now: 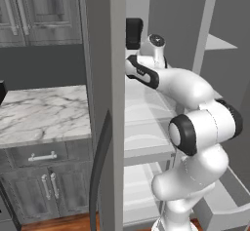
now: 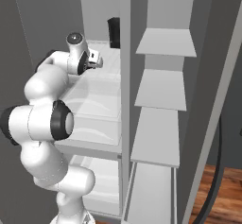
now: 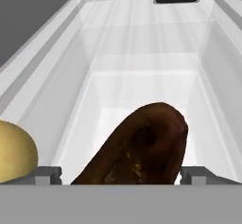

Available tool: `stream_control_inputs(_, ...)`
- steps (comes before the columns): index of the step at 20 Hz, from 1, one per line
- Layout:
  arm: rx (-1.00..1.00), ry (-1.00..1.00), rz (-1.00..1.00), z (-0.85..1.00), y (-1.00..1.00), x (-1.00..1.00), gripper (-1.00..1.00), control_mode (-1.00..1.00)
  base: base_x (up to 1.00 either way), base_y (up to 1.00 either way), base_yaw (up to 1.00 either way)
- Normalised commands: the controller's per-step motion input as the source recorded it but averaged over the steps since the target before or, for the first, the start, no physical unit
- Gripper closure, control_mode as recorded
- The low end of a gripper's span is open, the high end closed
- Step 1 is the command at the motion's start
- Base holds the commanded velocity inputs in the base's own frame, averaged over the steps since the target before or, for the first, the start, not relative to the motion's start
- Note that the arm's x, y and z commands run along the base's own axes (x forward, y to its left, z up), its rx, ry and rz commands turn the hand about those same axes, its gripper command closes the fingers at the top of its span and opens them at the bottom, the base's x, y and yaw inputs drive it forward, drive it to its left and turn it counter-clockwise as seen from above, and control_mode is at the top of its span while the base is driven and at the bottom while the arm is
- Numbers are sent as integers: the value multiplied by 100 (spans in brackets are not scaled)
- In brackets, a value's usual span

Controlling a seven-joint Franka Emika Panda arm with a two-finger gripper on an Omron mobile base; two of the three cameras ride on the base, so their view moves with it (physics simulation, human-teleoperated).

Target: Take the sweet potato and potato from the fridge shelf and place them in the freezer drawer to begin freezing them.

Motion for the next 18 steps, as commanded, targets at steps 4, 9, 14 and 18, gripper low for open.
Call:
stream_control_inputs(4, 0, 0, 0, -22, 4, 34, -100, -100, 0, 0, 0)
stream_control_inputs(9, 0, 0, 0, -30, 3, 22, 100, -100, 0, 0, 0)
stream_control_inputs(14, 0, -5, 0, -15, 0, 8, 100, -100, 0, 0, 0)
stream_control_inputs(18, 0, -3, 0, -14, -7, -19, 100, -100, 0, 0, 0)
